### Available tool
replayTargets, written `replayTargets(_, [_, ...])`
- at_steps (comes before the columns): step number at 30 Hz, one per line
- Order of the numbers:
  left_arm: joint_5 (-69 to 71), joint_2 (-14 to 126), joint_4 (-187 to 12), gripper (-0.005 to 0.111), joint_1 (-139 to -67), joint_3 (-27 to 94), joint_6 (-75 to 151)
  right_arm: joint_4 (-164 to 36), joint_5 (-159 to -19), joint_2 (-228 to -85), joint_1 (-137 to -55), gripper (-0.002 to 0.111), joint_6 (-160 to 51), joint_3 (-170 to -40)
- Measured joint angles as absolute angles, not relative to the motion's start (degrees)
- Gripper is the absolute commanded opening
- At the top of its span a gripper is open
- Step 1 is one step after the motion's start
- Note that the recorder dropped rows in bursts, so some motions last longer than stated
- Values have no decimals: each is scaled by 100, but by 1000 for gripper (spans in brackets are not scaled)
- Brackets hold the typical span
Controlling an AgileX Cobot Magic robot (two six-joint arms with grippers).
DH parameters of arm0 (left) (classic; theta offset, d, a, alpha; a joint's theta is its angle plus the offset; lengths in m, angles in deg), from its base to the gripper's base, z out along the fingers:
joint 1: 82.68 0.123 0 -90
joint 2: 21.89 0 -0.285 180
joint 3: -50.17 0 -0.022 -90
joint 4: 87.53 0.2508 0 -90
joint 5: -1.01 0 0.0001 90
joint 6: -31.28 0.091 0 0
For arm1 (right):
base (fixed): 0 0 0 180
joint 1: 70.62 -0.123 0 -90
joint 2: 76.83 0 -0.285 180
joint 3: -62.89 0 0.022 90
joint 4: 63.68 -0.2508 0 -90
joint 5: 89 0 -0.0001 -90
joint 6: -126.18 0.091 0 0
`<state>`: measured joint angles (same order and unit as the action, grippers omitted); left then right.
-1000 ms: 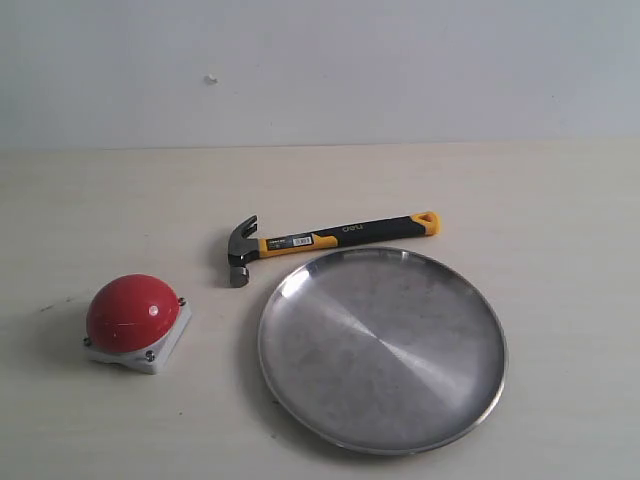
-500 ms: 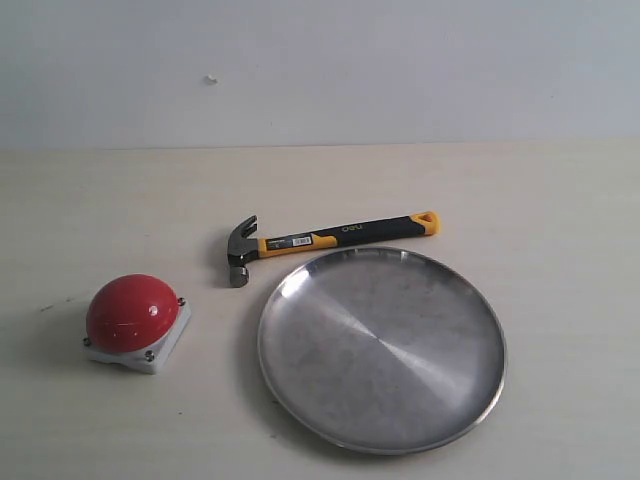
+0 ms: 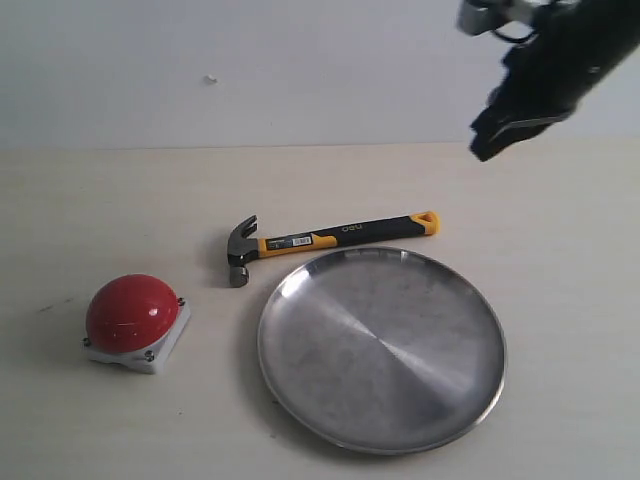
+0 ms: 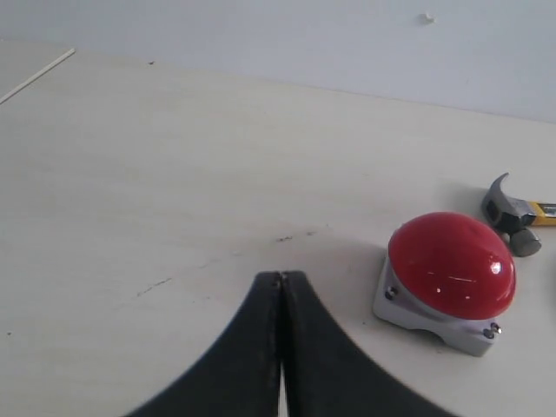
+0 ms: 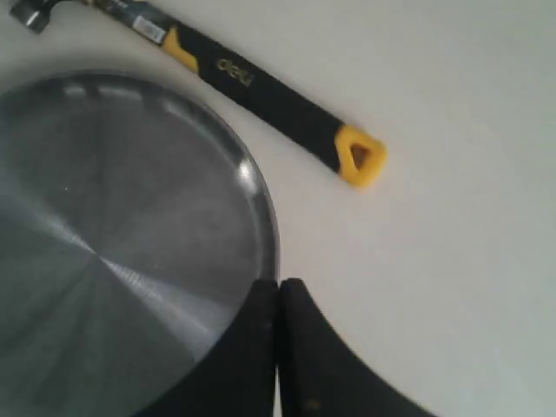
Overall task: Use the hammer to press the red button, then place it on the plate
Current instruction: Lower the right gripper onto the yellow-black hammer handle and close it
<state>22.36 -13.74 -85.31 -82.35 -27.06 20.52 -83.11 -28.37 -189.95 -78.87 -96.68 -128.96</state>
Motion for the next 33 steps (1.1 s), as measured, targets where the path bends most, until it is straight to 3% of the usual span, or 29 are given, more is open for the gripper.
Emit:
replayTargets(7, [2236,-1374,-8531,0,-8235,-2706,2052,-7979,-3005,-20781,-9408,0,-12587,-14574])
replayTargets(11, [2236,-1374,-8531,0,-8235,-2706,2052,-7775,-3264,-21637,-9873,1,-13188,-15238])
replayTargets(13, [2236,-1374,-8531,0,-8235,-2706,2052,-7639,-3288,-22046,-9993,11,-13255,-15634])
replayTargets(16, [2236,-1374,-8531,0,-8235,-2706,2052,-7598,-3303,-22394,-10051,46,-13266,-15944])
replayTargets(17, [2236,-1374,-8531,0,-8235,-2706,2052,-7585,-3366,-22487,-10051,50,-13266,-15982])
replayTargets(33, [2236,-1374,-8531,0,-8235,-2706,2052,-7713,-3641,-22914,-10051,48,-13422,-16005])
